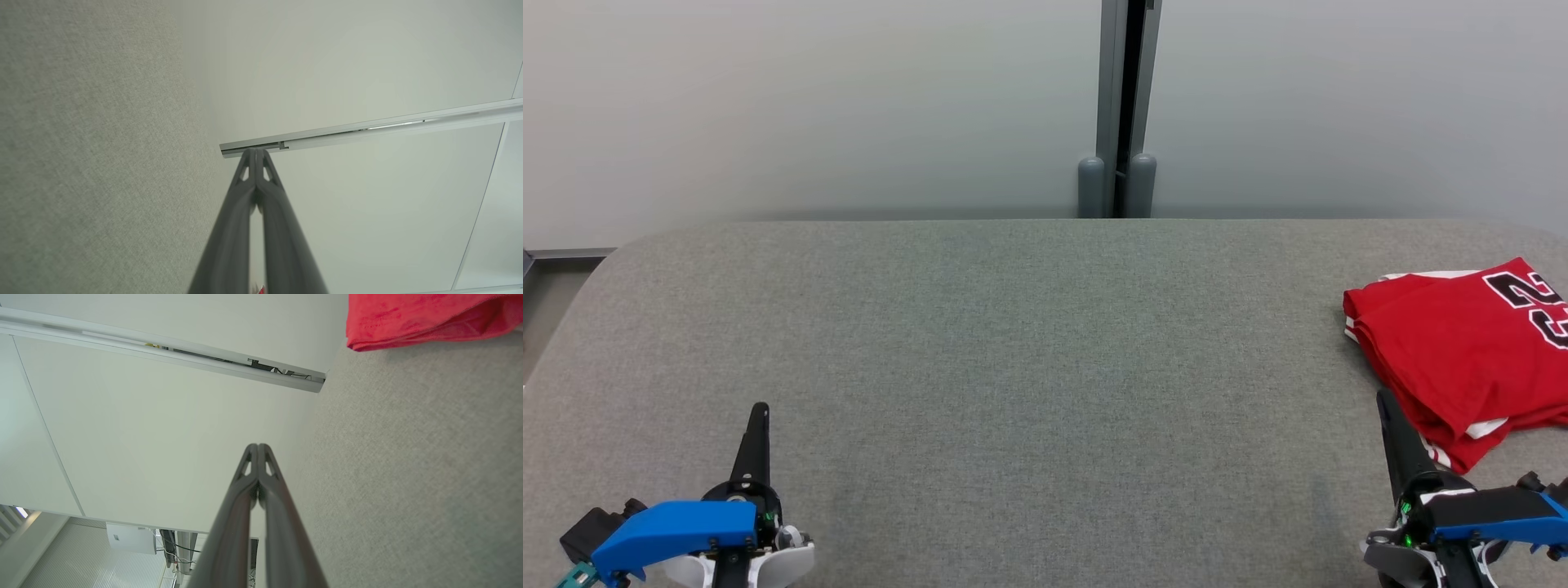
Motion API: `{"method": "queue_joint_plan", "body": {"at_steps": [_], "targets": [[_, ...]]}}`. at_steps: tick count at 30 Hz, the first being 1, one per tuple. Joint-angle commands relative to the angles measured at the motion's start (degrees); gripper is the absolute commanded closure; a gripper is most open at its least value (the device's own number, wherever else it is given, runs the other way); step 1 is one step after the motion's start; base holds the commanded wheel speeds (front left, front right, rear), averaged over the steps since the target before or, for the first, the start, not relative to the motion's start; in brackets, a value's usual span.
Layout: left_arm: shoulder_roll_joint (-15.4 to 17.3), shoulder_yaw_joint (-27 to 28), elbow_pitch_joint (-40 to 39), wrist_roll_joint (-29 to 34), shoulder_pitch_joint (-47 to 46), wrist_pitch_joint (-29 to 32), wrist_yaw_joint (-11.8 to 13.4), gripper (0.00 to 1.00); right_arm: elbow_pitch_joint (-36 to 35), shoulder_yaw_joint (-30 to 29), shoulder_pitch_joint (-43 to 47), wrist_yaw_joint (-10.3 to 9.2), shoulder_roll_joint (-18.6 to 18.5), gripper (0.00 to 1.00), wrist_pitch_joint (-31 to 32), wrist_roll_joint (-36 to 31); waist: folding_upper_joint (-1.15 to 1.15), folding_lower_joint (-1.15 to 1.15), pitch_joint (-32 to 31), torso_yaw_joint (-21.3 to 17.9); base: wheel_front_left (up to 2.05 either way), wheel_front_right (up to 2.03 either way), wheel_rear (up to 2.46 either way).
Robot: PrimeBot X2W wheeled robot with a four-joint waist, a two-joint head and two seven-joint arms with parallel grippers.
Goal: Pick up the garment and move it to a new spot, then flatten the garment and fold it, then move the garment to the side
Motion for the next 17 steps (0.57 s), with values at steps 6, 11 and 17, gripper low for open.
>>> {"method": "queue_joint_plan", "body": {"at_steps": [6, 11, 17], "targets": [[-0.1, 0.74, -0.63, -2.65, -1.3, 0.91, -0.65, 1.0, -0.68, -0.32, -0.97, 0.02, -0.37, 1.0, 0.88, 3.21, 0.0, 0.0, 0.01, 0.08, 0.0, 0.0, 0.0], [-0.24, 1.33, -0.87, -4.9, -1.6, 1.56, -0.95, 1.0, -0.8, -0.52, -1.06, 0.02, -0.38, 1.0, 1.59, 5.83, 0.0, 0.0, 0.02, 0.17, 0.0, 0.0, 0.0], [-0.37, 1.84, -1.09, -7.08, -1.9, 2.18, -1.16, 1.0, -0.93, -0.73, -1.14, 0.02, -0.39, 1.0, 2.12, 8.31, 0.0, 0.0, 0.03, 0.25, 0.0, 0.0, 0.0]]}}
